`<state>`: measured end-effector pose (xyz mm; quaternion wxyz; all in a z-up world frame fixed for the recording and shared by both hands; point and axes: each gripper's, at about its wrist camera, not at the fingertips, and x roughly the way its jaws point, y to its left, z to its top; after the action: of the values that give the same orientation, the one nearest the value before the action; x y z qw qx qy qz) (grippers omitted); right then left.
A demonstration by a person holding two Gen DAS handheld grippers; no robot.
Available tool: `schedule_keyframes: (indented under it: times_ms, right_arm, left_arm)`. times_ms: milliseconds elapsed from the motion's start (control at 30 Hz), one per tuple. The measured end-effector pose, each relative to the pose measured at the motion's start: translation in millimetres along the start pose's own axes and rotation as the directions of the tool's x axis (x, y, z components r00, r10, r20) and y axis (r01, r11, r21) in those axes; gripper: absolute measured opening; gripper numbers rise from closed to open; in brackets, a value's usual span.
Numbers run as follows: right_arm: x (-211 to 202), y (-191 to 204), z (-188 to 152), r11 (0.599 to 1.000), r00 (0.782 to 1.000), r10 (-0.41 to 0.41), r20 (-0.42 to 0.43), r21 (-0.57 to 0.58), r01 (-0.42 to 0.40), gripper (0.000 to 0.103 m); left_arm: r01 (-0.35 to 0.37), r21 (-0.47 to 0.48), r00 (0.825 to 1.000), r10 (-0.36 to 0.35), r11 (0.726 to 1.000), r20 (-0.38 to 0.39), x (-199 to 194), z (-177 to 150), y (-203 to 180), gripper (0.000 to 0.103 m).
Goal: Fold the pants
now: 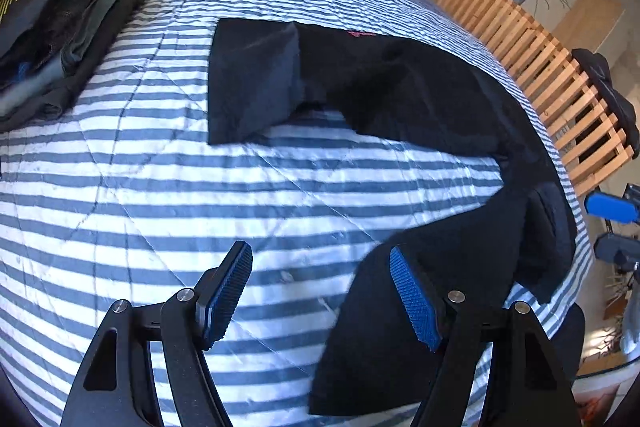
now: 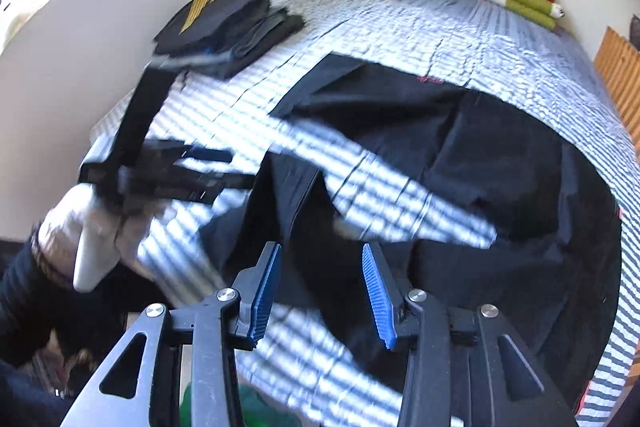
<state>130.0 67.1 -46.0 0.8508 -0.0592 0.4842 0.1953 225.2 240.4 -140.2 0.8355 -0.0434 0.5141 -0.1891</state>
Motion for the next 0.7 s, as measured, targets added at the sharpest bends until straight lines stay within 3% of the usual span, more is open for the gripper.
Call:
schedule_keyframes:
  times_ms: [100, 267, 467, 700]
  right_arm:
    - [8, -3, 19, 1.000, 1.000, -0.014, -0.006, 0.009, 0.014, 0.039]
    - [29, 1, 53, 1.000, 0.996, -0.018, -0.092, -0.025, 0.016, 0.039]
    - [56, -1, 71, 1.000, 0.978, 0.023, -0.209, -0.009, -0.026, 0.039]
    - [74, -10, 80, 0.993, 0.955, 0.118, -0.273, 0.037, -0.112, 0.048]
  left_arm:
    - [-0.002, 0.010, 1.000, 0.002, 1.000, 0.031, -8, 14, 9, 0.075]
    - [0.025, -0.070, 0.997, -0.020, 0.997, 0.080, -27, 28, 37, 0.075]
    - [0.000, -0.131, 0.994, 0.015, 0.991, 0.110, -41, 24, 62, 0.075]
    - [-0.016, -0.149, 0.996, 0.029, 0.989, 0.086, -36, 12, 71, 0.075]
